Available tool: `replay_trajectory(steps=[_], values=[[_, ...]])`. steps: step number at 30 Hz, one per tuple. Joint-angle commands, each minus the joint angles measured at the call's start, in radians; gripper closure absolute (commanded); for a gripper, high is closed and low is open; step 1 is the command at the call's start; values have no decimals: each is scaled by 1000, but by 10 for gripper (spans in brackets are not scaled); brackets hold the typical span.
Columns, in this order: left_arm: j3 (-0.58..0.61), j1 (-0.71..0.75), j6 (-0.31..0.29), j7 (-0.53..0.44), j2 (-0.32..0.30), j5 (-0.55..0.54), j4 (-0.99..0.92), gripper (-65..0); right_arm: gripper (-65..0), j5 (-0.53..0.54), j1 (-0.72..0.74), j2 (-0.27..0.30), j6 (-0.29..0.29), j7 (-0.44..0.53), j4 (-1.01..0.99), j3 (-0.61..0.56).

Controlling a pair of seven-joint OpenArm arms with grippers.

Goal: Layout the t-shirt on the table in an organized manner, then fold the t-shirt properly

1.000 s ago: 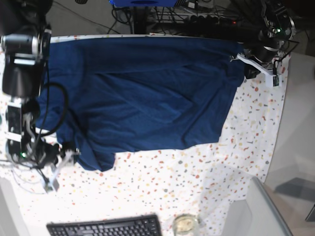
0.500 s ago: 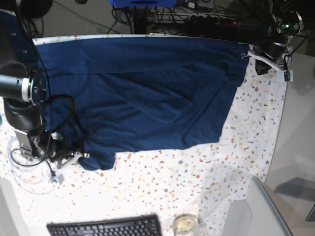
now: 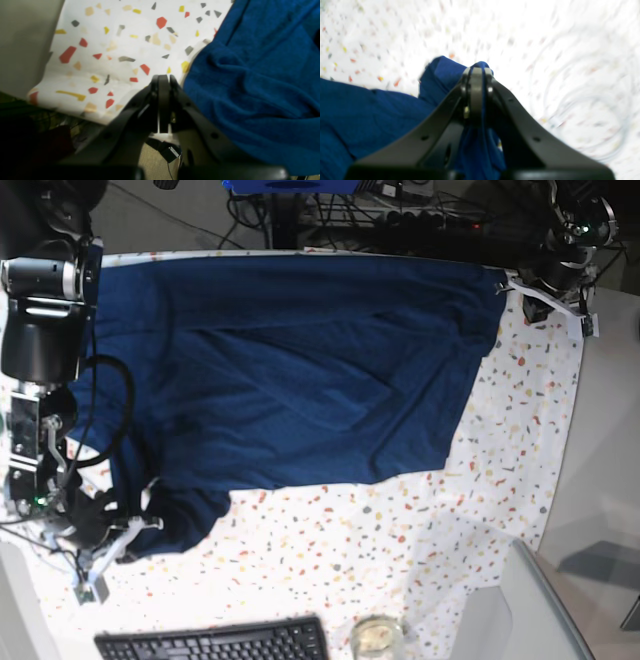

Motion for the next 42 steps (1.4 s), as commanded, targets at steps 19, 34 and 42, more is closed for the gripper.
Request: replay_trajectory(steps=[19, 34, 42], values=[[-2, -6, -3, -20, -7, -14, 16, 0, -5, 14, -263, -87, 47, -57, 303, 39], [-11, -17, -3, -20, -6, -14, 3, 0, -368, 9, -216, -105, 64, -230, 295, 43], [-13, 20, -3, -20, -4, -14, 43, 0, -372, 8, 183, -48, -93, -60, -372, 43]])
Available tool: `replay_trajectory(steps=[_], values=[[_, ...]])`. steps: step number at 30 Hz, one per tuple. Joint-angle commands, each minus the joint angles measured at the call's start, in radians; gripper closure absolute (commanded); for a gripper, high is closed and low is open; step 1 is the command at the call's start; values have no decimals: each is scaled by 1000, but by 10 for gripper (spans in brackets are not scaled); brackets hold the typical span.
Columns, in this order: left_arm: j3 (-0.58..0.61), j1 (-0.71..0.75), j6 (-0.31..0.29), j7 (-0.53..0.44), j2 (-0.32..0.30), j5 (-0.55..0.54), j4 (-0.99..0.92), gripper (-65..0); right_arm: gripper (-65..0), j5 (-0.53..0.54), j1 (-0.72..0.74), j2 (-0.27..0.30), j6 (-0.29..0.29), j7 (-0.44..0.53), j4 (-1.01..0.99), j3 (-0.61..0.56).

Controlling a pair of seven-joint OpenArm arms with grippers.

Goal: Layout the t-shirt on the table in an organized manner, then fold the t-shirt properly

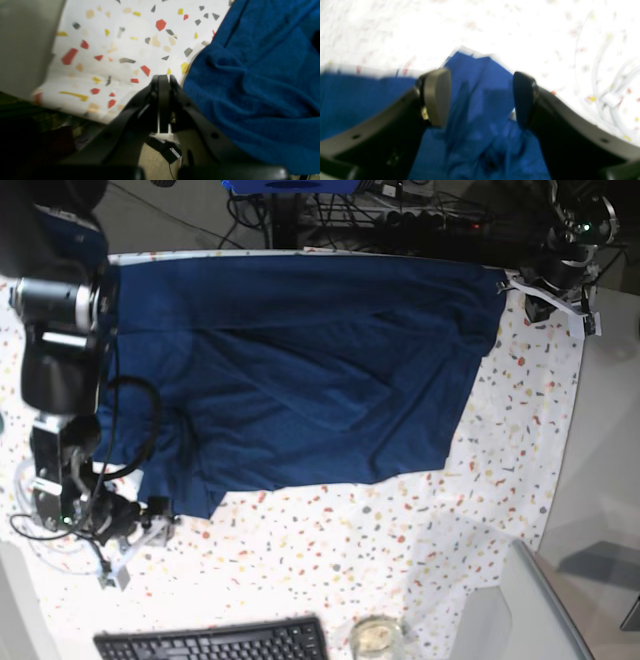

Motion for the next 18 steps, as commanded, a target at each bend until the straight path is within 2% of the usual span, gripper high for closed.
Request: replay_trajectory(steps=[1, 5, 9, 14, 15, 16, 18], values=[[-3, 7, -4, -17, -6, -12, 24, 0, -372, 12, 52, 20, -14, 68, -60, 4], [-5, 15, -4, -20, -9, -12, 19, 0, -375, 12, 127, 40, -104, 242, -300, -3], [-42, 10, -4, -20, -7, -12, 14, 0, -375, 12, 153, 50, -106, 315, -424, -3], [-45, 10, -4, -20, -7, -12, 14, 0, -362, 12, 136, 46, -106, 342, -429, -2], [-45, 12, -4, -20, -7, -12, 14, 0, -335, 12, 130, 46, -106, 352, -425, -2], [-45, 13, -4, -20, -7, -12, 14, 0, -276, 12, 127, 46, -104, 365, -410, -2], [-45, 15, -4, -20, -7, -12, 14, 0, -114, 13, 112, 46, -104, 365, -369, 4]])
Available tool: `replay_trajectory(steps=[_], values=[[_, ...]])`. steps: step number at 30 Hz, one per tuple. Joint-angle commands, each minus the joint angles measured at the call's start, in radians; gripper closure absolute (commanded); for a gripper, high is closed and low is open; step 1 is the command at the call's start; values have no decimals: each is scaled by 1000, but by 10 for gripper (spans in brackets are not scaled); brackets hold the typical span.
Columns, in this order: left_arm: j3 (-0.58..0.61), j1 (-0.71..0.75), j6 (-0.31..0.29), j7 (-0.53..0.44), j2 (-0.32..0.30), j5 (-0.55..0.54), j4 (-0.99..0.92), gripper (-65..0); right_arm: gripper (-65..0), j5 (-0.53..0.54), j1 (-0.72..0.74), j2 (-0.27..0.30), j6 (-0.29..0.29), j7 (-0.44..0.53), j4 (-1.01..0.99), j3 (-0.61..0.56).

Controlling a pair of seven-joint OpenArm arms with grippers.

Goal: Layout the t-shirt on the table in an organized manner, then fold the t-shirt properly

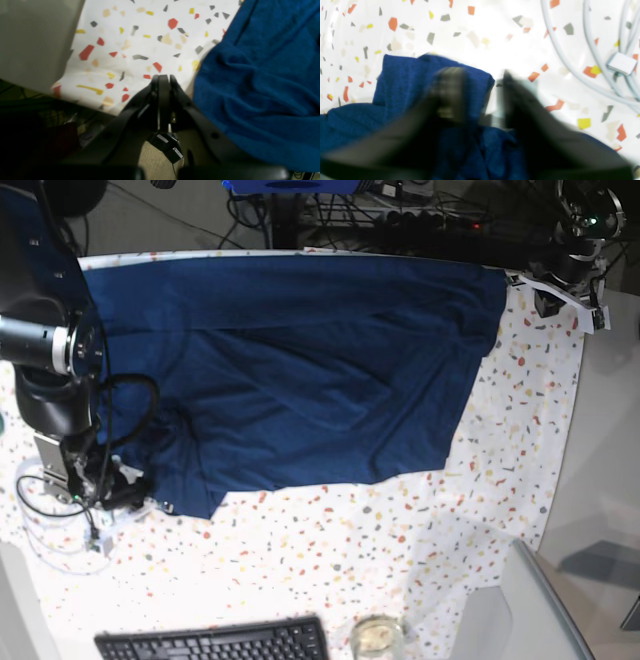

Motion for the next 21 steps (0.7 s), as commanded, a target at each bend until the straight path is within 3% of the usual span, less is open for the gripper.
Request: replay_trajectory(steps=[1, 2, 4, 12, 16, 18, 21], values=[[-5, 6, -3, -19, -8, -14, 13, 0, -26, 8, 34, 9, 6, 19, 48, 6], [-5, 6, -3, -19, -8, -14, 13, 0, 0, 8, 26, 8, 6, 5, 85, 6], [-5, 6, -3, -19, -8, -14, 13, 0, -26, 8, 12, 8, 6, -40, 151, 6], [-5, 0, -3, -19, -11, -14, 15, 0, 0, 10, -90, 8, 6, -213, 574, 4], [-5, -4, -3, -19, -13, -14, 15, 0, -17, 10, -95, 6, -2, -250, 616, 7], [-5, -4, -3, -19, -13, -14, 15, 0, -117, 10, -77, 6, -3, -247, 525, 7], [-5, -4, -3, -19, -11, -14, 15, 0, -362, 10, -14, 6, 3, -233, 298, 7]])
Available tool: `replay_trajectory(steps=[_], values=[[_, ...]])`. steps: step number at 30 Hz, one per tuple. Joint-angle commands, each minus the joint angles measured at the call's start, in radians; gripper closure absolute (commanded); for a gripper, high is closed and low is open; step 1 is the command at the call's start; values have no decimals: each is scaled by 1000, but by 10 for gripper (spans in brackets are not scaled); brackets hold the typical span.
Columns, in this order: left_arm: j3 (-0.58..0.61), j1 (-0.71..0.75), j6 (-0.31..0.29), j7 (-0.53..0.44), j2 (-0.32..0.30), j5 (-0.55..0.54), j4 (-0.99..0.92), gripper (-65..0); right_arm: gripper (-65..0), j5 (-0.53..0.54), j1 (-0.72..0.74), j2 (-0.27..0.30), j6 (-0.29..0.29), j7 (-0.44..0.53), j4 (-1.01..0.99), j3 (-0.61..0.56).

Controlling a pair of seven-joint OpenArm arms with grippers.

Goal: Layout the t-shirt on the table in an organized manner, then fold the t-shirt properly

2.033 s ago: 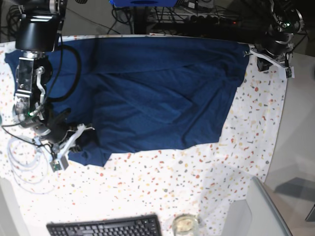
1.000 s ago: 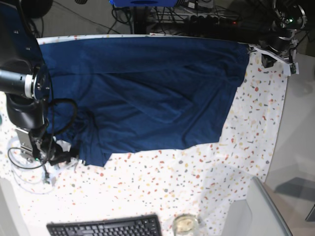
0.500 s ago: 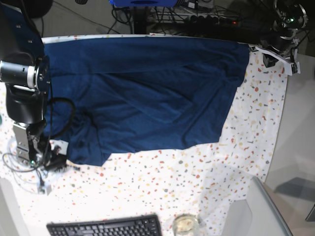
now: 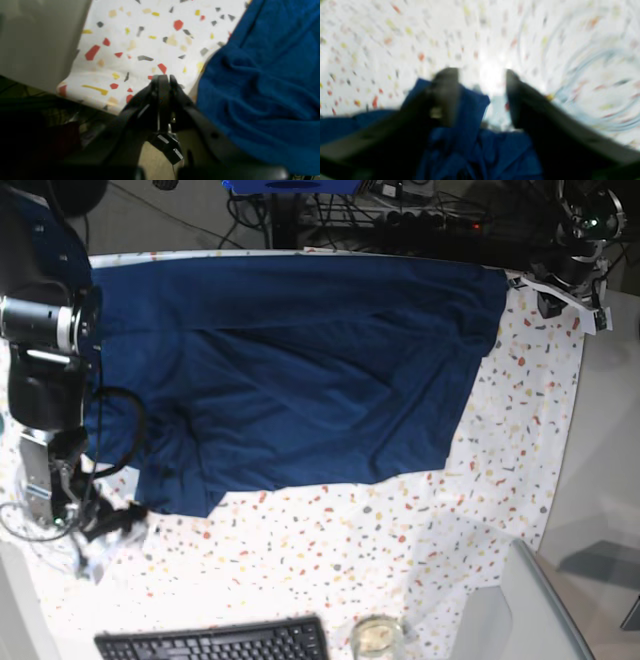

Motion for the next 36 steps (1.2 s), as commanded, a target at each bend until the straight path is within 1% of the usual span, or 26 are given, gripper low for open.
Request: replay_trajectory(steps=[1, 2, 4, 5, 7, 9, 11, 14, 15, 19, 21, 23, 29, 36], values=[[-5, 4, -3, -20, -9, -14, 15, 0, -435, 7, 47, 6, 4, 49, -46, -1], [-5, 6, -3, -20, -9, -14, 15, 0, -479, 7, 61, 6, 4, 92, -110, 0], [-5, 9, -3, -20, -9, -14, 15, 0, -485, 7, 70, 6, 4, 169, -193, 0], [-5, 10, -3, -20, -9, -14, 15, 0, -476, 7, 71, 6, 4, 195, -227, -6], [-5, 12, -3, -20, -9, -14, 13, 0, -455, 7, 71, 6, 4, 206, -253, -6], [-5, 13, -3, -20, -10, -14, 13, 0, -408, 7, 67, 6, 4, 206, -253, -6], [-5, 13, -3, -20, -10, -14, 13, 0, -302, 7, 65, 6, 5, 209, -253, 2], [-5, 13, -3, -20, -10, -14, 13, 0, -54, 7, 67, 6, 5, 209, -251, 2], [-5, 13, -3, -20, -10, -14, 13, 0, 0, 7, 68, 6, 5, 209, -251, 2], [-5, 12, -3, -20, -10, -14, 13, 0, -18, 7, 64, 9, 5, 209, -214, 2], [-5, 10, -3, -20, -10, -14, 13, 0, -2, 7, 33, 7, 5, 206, -133, 2], [-5, 10, -3, -20, -10, -14, 13, 0, 0, 7, 1, 7, 5, 199, -33, -4], [-5, 7, -3, -18, -12, -14, 13, 0, 0, 7, -48, 7, 5, 89, 198, -6], [-5, 4, -3, -18, -12, -14, 13, 0, 0, 7, -101, 7, 5, 24, 453, -8]])
